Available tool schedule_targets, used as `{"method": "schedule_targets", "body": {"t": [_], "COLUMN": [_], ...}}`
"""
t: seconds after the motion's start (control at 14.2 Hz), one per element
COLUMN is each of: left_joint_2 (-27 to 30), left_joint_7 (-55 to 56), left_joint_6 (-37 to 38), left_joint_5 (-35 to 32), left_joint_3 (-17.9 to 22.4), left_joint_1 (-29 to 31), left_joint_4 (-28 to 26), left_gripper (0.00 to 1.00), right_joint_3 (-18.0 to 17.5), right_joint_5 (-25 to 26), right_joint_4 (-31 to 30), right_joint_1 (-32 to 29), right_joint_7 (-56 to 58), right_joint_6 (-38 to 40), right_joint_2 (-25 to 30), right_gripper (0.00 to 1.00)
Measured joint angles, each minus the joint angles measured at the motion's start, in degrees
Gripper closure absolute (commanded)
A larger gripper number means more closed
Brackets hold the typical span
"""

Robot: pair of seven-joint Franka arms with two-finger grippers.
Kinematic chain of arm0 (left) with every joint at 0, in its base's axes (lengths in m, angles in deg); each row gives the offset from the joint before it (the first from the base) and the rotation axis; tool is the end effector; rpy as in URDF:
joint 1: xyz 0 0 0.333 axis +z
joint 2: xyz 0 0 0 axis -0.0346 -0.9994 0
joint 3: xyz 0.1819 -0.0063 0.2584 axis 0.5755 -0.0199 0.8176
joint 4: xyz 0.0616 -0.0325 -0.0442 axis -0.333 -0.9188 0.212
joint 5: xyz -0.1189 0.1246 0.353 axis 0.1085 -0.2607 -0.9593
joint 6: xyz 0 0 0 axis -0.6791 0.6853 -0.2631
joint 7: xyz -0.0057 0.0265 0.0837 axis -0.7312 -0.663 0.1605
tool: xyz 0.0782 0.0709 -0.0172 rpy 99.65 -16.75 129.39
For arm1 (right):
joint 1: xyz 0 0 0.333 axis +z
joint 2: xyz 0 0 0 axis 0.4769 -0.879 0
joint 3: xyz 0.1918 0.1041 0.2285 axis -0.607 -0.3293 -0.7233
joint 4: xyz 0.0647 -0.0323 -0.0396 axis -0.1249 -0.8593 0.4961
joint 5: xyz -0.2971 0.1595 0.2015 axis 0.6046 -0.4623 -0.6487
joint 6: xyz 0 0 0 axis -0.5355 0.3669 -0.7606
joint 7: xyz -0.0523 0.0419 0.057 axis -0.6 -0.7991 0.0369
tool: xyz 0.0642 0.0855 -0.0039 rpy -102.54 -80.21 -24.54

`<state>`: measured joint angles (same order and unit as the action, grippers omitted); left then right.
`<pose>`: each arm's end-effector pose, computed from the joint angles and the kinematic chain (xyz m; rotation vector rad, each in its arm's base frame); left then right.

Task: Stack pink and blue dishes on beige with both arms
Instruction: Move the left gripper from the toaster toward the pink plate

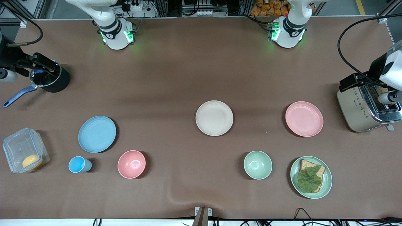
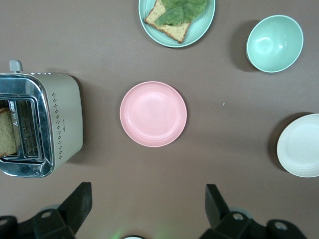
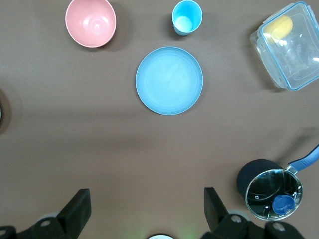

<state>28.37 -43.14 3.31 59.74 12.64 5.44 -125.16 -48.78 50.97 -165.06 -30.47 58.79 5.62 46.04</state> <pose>0.5771 -0.0436 0.6220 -3.0845 -0.2475 0.1092 0.5296 0.0093 0.6388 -3.1374 -0.0151 0.1109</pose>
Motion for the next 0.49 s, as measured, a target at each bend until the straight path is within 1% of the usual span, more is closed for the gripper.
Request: {"method": "schedule_targets", "body": {"t": [0.28,0.49], "left_joint_2": [1.02,0.82], "left_joint_7": [0.0,-0.2], "left_joint_6": [-0.02,0.25], "left_joint_5": [0.0,0.0], "left_joint_3": [0.07,0.24], "left_joint_1": [0.28,2.21], "left_joint_4": [0.44,-0.25], "left_gripper": [0.0,0.0], "right_joint_3": [0.0,0.0], "right_joint_5": [0.0,0.0], "right_joint_4": [-0.11,-0.64], "right_joint_1": [0.0,0.0], "right_joint_7": [0.0,0.0], "right_joint_6": [0.08,0.07], "right_joint_2": [0.0,-0.01], "right_gripper": [0.0,0.0]}}
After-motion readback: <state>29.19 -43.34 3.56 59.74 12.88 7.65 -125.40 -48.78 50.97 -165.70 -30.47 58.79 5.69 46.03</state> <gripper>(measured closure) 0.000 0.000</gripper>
